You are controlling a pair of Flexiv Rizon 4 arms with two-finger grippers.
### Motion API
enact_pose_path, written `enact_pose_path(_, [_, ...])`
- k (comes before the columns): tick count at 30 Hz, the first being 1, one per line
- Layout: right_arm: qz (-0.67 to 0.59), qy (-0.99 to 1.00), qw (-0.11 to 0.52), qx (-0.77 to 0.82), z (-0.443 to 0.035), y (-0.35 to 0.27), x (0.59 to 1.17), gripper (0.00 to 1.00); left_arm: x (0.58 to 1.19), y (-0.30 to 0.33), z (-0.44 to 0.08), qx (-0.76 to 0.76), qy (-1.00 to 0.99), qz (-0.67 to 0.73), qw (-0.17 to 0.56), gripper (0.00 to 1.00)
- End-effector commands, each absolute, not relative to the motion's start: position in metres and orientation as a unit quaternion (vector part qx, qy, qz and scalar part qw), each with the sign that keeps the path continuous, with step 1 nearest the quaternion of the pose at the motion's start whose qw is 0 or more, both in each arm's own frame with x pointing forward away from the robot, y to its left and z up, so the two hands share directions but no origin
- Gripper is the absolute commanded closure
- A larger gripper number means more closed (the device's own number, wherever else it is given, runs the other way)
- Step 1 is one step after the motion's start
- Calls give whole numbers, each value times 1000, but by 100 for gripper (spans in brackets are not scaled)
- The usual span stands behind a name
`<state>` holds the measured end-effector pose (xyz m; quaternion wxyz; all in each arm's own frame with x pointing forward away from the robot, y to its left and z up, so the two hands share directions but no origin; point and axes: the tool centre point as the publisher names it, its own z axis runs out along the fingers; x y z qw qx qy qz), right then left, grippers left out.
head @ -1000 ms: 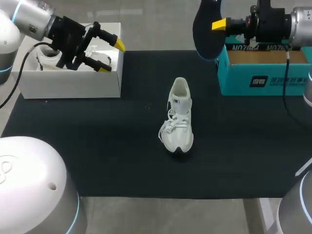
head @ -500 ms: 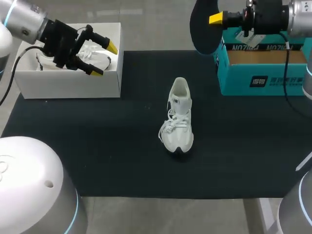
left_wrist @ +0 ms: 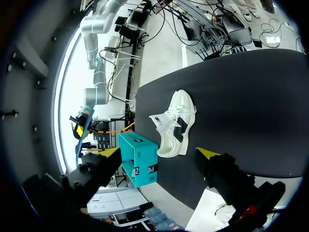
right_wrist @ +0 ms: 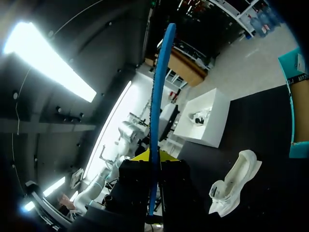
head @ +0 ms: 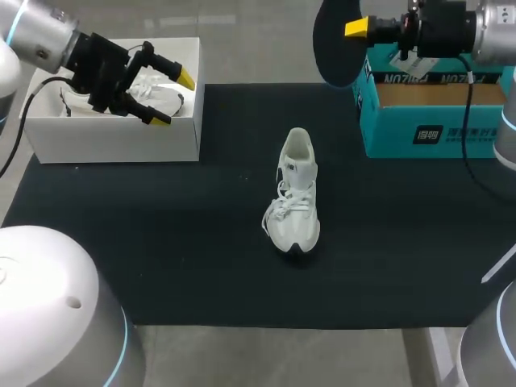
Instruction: Take the shoe out of the shoebox, open the shoe tongue, remove and reinsert the insole, then place the shoe into the shoebox
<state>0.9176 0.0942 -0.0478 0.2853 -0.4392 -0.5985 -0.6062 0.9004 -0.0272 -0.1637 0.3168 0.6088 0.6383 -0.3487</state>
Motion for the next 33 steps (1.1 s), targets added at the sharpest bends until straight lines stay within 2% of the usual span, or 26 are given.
enact_pose_path(1, [-606, -599, 285, -440, -48, 96, 918, 100, 901, -27, -164, 610, 638, -348, 316, 0])
enact_pose_path(10, [-656, -651, 218, -314, -51, 131, 938, 100, 901, -27, -164, 610, 638, -348, 316, 0])
enact_pose_path(33, [-652, -654, 217, -317, -52, 134, 940, 100, 901, -27, -164, 610, 638, -348, 316, 0])
